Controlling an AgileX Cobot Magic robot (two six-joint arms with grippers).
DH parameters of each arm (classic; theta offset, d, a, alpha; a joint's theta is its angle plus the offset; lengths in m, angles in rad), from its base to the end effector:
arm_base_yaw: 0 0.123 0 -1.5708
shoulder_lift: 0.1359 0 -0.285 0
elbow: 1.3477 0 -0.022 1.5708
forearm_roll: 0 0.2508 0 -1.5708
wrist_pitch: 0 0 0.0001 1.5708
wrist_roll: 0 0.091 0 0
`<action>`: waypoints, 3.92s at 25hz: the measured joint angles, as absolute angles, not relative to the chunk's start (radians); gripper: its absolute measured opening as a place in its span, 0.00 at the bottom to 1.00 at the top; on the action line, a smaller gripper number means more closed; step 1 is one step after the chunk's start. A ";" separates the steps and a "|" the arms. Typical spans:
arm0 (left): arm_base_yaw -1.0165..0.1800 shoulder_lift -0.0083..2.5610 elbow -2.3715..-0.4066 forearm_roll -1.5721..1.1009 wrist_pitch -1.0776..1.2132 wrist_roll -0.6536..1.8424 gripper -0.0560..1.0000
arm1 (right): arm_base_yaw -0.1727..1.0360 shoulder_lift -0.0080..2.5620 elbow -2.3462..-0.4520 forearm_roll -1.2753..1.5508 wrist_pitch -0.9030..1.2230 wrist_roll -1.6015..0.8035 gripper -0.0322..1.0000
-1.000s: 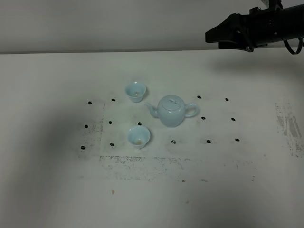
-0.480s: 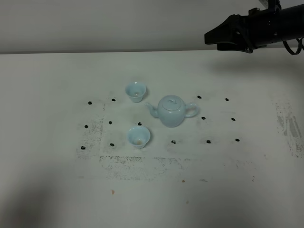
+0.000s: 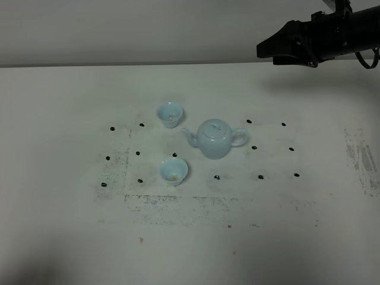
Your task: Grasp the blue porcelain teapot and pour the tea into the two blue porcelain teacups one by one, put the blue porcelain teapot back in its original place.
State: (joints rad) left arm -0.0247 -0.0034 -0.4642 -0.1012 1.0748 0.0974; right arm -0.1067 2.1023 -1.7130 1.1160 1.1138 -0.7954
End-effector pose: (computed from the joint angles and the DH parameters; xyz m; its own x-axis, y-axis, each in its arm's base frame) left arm -0.0024 -0.0080 0.2665 -0.4893 0.0610 -0.8700 0.1260 0.9920 -0.0013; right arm 0.4552 0.0251 0.2470 -0.8301 0.0525 -0.5551 -0.4004 0.6368 0.6589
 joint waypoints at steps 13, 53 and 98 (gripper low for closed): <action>-0.025 -0.003 -0.457 -0.107 1.068 0.093 0.59 | -0.107 2.101 -1.713 1.071 1.132 -0.810 0.60; -0.025 -0.003 -0.457 -0.113 1.068 0.090 0.59 | 0.379 1.860 -1.412 -0.460 0.734 0.222 0.60; -0.025 -0.003 -0.457 -0.113 1.068 0.090 0.59 | 0.395 2.034 -1.361 -0.422 0.513 0.305 0.60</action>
